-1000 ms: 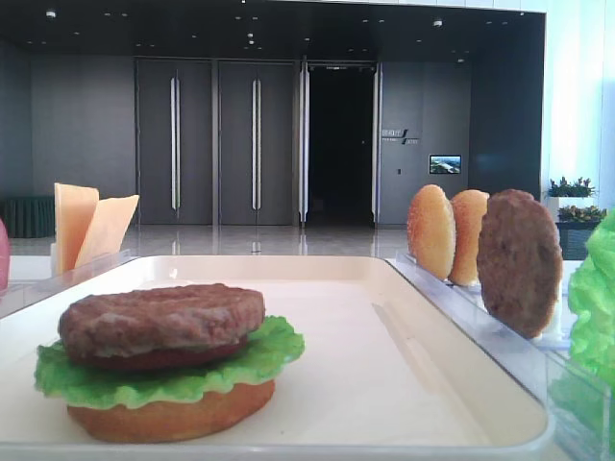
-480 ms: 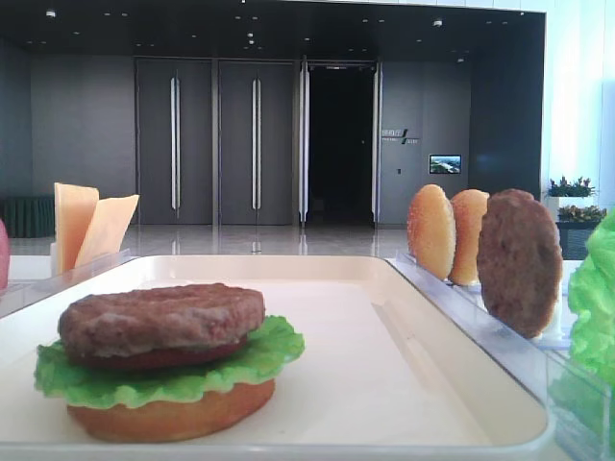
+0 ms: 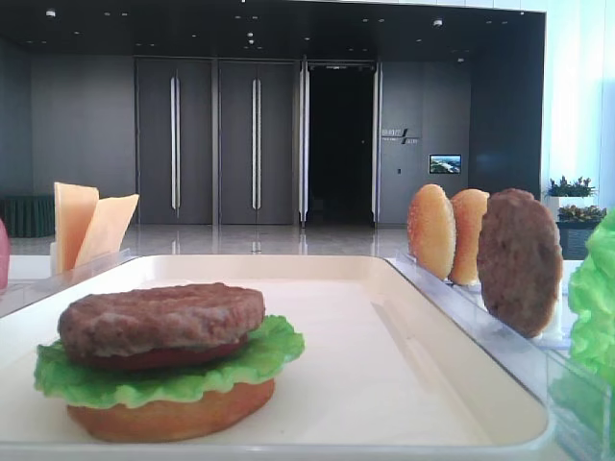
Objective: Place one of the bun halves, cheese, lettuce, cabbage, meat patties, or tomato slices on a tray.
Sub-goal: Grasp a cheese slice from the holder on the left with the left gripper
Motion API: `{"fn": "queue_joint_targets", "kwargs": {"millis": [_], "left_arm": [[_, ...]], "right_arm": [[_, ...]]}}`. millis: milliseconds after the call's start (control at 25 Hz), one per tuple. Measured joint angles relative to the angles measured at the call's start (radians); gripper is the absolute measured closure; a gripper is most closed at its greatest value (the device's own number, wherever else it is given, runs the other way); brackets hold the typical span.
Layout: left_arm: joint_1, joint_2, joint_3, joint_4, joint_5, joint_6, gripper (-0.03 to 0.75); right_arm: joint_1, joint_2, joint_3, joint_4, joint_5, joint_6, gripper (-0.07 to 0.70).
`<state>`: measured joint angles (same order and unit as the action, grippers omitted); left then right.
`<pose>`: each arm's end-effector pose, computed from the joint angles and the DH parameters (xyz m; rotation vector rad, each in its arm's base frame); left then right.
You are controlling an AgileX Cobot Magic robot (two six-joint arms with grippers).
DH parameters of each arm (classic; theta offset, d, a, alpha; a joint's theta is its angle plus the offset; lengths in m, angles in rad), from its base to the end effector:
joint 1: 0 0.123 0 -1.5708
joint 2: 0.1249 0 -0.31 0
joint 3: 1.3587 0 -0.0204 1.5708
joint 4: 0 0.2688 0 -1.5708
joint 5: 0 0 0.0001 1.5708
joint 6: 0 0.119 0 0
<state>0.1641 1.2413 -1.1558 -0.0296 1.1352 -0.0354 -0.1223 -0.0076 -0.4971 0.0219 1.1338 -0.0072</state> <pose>0.2532 0.0387 0.3396 -0.2780 2.6890 -0.0013 0.0060 0.0016 0.2647 0.1195 2.1095 -0.0508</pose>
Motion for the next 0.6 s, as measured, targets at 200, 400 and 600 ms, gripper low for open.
{"fn": "queue_joint_targets", "kwargs": {"millis": [200, 400, 600], "left_arm": [[0.000, 0.192, -0.146, 0.000, 0.004, -0.015, 0.142], [0.000, 0.362, -0.252, 0.000, 0.004, -0.020, 0.142], [0.000, 0.480, -0.338, 0.000, 0.025, -0.035, 0.142]], "right_arm": [[0.000, 0.000, 0.000, 0.000, 0.000, 0.000, 0.104], [0.000, 0.000, 0.000, 0.000, 0.000, 0.000, 0.104], [0.000, 0.000, 0.000, 0.000, 0.000, 0.000, 0.104]]}}
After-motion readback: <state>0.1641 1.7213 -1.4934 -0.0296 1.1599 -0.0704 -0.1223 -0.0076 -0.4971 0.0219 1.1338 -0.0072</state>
